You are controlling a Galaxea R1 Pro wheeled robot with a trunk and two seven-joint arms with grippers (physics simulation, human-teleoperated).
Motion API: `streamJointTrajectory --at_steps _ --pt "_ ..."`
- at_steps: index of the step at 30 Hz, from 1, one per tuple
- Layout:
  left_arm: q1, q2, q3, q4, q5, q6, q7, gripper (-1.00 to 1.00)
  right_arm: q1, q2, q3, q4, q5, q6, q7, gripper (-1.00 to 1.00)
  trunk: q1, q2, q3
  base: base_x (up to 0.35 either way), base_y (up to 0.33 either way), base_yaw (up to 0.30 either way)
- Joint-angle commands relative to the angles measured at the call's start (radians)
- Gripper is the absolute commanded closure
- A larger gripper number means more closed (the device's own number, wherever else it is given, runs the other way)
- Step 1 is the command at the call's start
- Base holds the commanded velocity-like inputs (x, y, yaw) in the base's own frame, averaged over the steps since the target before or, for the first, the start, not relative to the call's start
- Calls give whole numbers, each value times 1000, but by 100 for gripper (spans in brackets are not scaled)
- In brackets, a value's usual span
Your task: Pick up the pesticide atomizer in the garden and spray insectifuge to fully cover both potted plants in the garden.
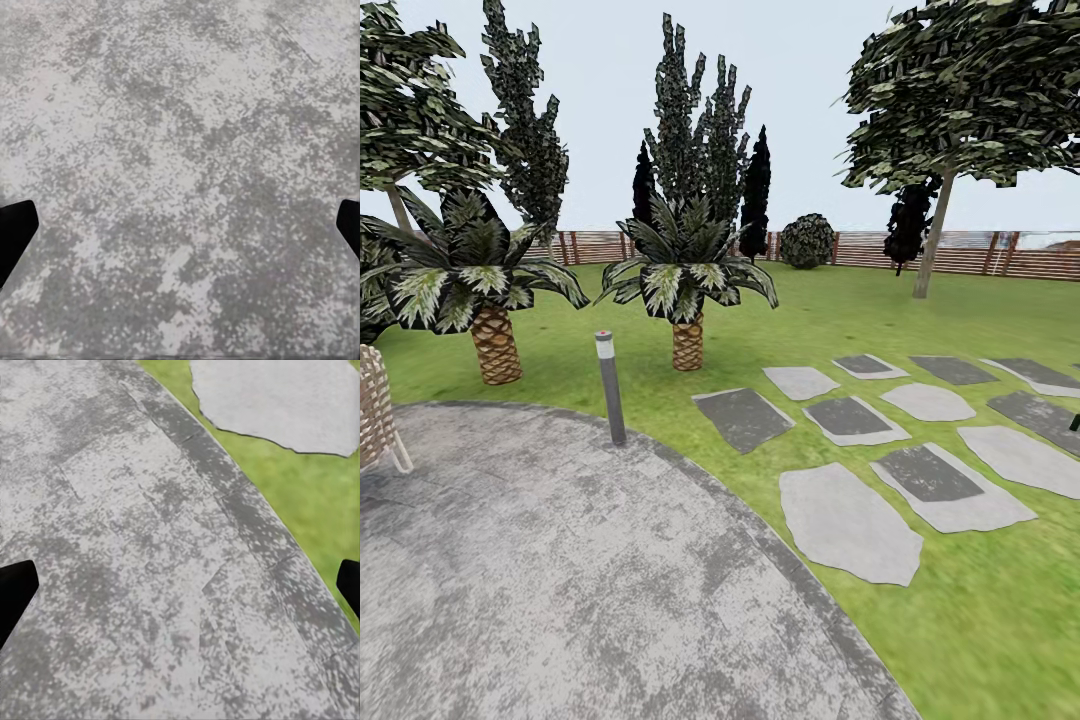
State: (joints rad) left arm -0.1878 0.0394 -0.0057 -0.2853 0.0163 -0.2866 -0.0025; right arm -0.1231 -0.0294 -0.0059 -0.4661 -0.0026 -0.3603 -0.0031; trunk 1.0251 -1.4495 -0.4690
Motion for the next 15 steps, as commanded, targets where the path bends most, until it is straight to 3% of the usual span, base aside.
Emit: streamJointTrajectory --at_steps 1,5,15 --pt "1 0 -1 3 2 -3 0 -100 -2 1 0 2 1 -3 0 -100 0 -1 -1 0 0 0" --pt "2 6 -1 7 3 -3 1 -100 -4 2 0 5 0 -3 0 -100 0 -1 -1 0 0 -48" --pt "2 36 1 5 7 -3 4 -100 -4 2 -2 6 -2 -3 -1 -100 0 -1 -3 0 0 -271"
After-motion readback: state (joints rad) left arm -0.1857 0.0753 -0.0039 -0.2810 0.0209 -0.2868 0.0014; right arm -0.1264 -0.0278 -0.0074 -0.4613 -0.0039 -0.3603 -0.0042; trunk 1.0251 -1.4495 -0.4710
